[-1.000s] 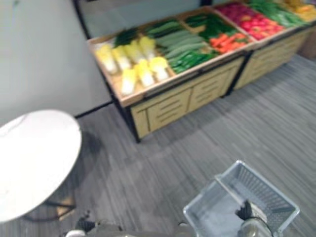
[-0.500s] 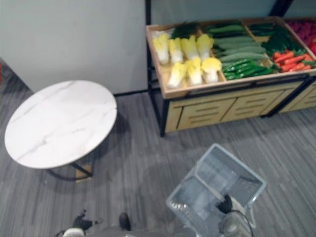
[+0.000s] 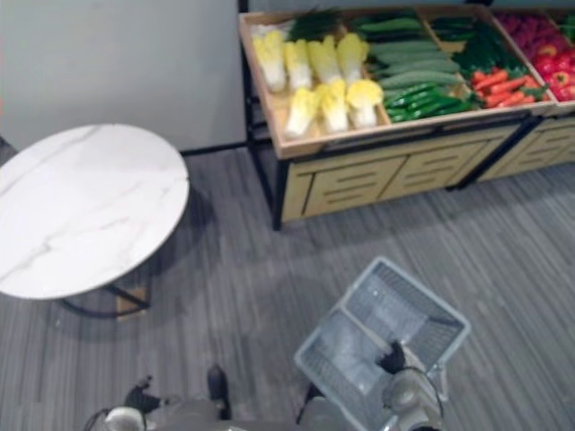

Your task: Pick vegetable in the basket

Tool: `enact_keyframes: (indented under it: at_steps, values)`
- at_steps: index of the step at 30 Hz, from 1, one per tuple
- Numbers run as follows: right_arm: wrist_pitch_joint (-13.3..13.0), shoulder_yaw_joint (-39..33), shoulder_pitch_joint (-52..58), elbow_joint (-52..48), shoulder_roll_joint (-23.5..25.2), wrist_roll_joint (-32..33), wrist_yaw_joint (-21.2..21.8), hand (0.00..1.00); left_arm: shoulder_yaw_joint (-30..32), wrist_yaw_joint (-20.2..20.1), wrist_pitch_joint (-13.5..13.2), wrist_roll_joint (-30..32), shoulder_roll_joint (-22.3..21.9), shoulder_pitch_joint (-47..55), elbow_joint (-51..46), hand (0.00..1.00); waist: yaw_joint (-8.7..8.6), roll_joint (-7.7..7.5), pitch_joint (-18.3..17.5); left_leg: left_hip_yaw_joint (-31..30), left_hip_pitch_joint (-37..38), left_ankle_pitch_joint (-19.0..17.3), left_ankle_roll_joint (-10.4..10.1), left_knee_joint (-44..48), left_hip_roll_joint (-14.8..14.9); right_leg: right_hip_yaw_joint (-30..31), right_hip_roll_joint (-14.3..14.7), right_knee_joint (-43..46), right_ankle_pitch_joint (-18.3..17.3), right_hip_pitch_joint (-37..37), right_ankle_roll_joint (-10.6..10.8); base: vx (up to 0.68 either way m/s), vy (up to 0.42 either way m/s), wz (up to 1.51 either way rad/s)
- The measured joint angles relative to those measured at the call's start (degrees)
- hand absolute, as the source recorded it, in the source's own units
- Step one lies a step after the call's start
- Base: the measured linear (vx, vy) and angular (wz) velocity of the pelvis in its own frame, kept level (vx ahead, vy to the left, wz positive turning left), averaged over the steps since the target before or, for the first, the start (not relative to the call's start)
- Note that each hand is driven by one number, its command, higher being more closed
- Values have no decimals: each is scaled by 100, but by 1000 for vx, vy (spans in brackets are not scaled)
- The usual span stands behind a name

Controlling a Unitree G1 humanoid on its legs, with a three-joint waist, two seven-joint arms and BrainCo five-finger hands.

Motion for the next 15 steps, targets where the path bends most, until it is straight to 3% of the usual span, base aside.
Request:
enact_keyframes:
  at_steps: [4, 8, 15]
  values:
    - [-71, -4, 177, -8, 0, 252, 124, 100, 256, -183, -129, -542, 18, -17, -31, 0, -32, 74, -56, 28, 54, -35, -33, 20, 45, 46, 72, -138, 11, 75, 12, 26, -24, -7]
    - [-186, -3, 292, -8, -5, 379, 213, 100, 316, -277, -225, -567, 13, -3, -63, 0, -78, 127, -109, -103, 59, -36, -36, 36, 86, 54, 136, -205, 19, 96, 16, 39, -41, -5]
    - [-266, 11, 288, 13, -117, 372, 100, 100, 187, 195, -334, 299, 19, -14, -232, 0, -149, 132, -117, -424, 39, -42, -44, 38, 75, 27, 121, -206, 29, 77, 29, -2, -15, 1]
